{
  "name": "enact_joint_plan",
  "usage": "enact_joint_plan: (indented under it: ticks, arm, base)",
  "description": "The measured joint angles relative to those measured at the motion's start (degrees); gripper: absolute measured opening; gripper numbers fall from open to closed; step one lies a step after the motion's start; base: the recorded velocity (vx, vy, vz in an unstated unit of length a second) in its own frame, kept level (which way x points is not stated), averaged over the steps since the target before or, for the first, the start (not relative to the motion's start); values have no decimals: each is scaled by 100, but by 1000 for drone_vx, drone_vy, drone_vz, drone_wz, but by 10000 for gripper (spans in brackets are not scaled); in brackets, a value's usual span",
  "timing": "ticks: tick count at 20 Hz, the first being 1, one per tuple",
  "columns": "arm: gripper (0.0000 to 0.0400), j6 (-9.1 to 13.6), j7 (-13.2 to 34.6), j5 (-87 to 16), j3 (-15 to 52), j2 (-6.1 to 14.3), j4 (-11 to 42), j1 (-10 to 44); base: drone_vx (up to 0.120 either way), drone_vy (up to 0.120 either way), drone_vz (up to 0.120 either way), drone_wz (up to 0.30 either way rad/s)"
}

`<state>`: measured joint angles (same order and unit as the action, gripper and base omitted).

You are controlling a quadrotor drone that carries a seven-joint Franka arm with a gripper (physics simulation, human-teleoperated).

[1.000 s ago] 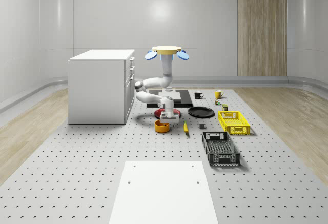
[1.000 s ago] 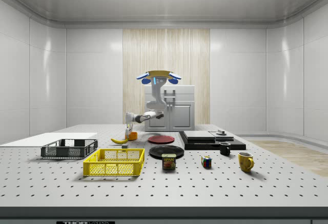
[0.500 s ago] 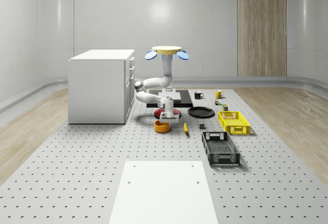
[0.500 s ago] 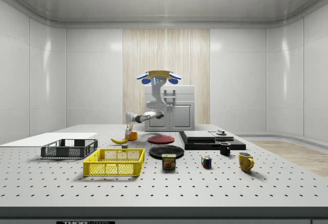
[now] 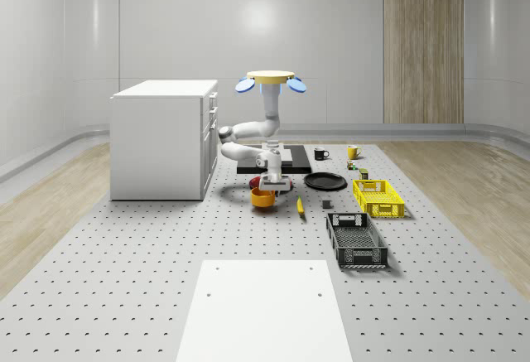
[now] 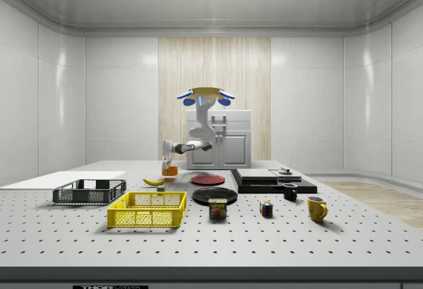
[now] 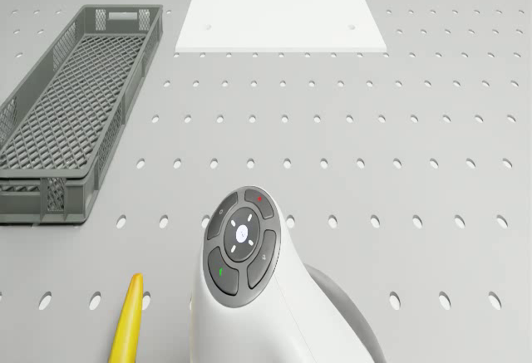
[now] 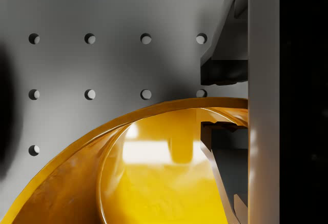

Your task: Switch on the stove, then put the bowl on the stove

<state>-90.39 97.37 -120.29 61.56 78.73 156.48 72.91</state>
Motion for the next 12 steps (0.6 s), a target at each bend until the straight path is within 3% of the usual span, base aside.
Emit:
enact_joint_plan:
  ticks: [12]
  arm:
    - [103, 65, -27, 110, 119, 5, 59, -17]
  base:
    - [-120, 120, 120, 0]
